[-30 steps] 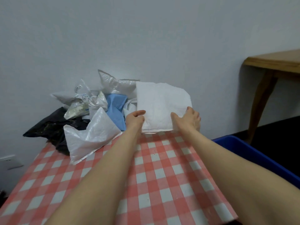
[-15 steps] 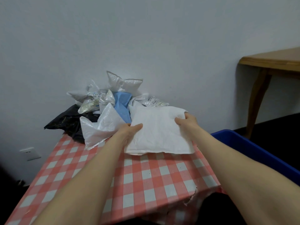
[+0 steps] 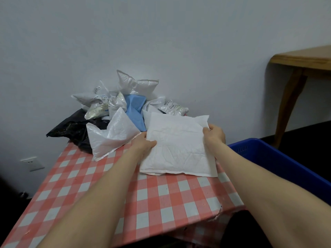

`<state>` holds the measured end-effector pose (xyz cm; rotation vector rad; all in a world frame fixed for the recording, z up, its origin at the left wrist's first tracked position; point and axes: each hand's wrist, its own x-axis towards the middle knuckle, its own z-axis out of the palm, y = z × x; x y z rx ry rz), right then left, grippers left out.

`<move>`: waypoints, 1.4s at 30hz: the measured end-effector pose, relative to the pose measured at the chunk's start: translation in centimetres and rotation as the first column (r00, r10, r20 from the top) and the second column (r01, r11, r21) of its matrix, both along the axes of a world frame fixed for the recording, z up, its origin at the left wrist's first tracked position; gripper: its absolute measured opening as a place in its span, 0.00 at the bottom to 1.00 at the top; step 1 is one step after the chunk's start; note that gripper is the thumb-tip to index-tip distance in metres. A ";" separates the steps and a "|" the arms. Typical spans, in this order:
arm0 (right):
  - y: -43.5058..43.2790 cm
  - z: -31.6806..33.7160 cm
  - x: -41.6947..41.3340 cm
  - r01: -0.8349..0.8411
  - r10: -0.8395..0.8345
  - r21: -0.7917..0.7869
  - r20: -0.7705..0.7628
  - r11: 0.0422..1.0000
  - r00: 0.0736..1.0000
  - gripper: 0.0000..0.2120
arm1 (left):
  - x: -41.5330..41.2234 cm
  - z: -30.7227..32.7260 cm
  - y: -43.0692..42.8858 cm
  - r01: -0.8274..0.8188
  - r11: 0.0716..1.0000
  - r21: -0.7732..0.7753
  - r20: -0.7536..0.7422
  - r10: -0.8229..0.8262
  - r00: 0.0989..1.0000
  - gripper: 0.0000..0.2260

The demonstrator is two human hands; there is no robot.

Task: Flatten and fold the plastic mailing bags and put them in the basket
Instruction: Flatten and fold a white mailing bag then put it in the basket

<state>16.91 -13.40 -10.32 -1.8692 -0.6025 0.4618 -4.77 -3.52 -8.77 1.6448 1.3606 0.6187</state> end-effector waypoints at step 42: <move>-1.1 3.3 1.1 -0.137 0.223 0.263 -0.334 0.955 0.916 0.14 | 3.4 4.5 0.5 -0.021 0.996 -0.091 0.462 0.061 0.885 0.29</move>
